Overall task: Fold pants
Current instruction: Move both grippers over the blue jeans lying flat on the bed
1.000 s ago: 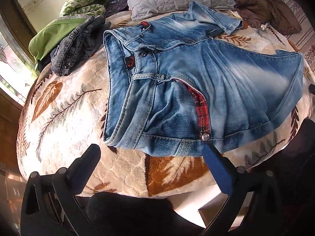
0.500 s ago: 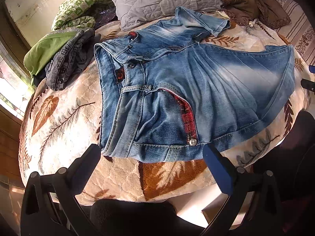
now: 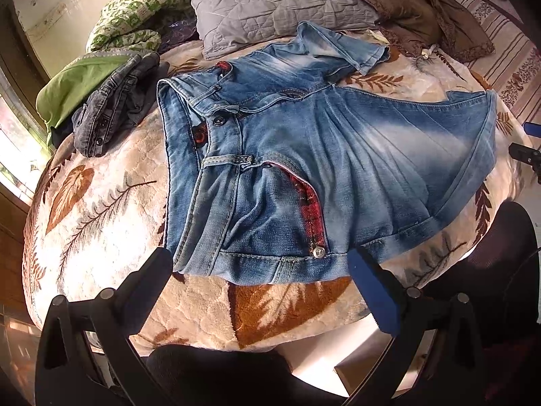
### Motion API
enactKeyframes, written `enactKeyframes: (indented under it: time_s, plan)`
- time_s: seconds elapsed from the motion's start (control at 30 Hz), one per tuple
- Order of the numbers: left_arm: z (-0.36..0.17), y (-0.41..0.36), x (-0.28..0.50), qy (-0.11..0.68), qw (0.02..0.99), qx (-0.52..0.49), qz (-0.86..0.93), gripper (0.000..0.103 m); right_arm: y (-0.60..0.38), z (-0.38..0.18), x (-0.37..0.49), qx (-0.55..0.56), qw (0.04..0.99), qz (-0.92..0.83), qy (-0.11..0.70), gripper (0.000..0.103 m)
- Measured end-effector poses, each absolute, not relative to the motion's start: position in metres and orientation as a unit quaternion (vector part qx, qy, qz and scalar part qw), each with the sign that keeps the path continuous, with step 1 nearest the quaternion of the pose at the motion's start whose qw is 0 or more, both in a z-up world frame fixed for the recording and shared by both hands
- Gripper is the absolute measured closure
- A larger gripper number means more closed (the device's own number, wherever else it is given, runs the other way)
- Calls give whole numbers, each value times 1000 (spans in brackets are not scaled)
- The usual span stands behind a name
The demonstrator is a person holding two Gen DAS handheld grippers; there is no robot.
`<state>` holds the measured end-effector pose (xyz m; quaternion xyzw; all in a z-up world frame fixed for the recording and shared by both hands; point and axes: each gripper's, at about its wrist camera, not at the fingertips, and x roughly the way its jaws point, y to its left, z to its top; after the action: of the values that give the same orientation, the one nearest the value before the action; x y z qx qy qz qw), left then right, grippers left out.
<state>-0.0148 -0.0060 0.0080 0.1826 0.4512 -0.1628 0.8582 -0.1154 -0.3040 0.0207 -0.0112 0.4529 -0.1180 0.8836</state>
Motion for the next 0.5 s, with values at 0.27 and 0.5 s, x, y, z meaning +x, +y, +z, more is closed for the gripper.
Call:
enactKeyframes:
  time_s: [0.27,0.5]
  plan:
    - [9,-11,-16,450,857,185,-168,0,-310,21,-118,-3,883,-122,453,4]
    - [9,-11,-6,466,856,149,-165,0,-322,16,-120,18,880,-130,456,4]
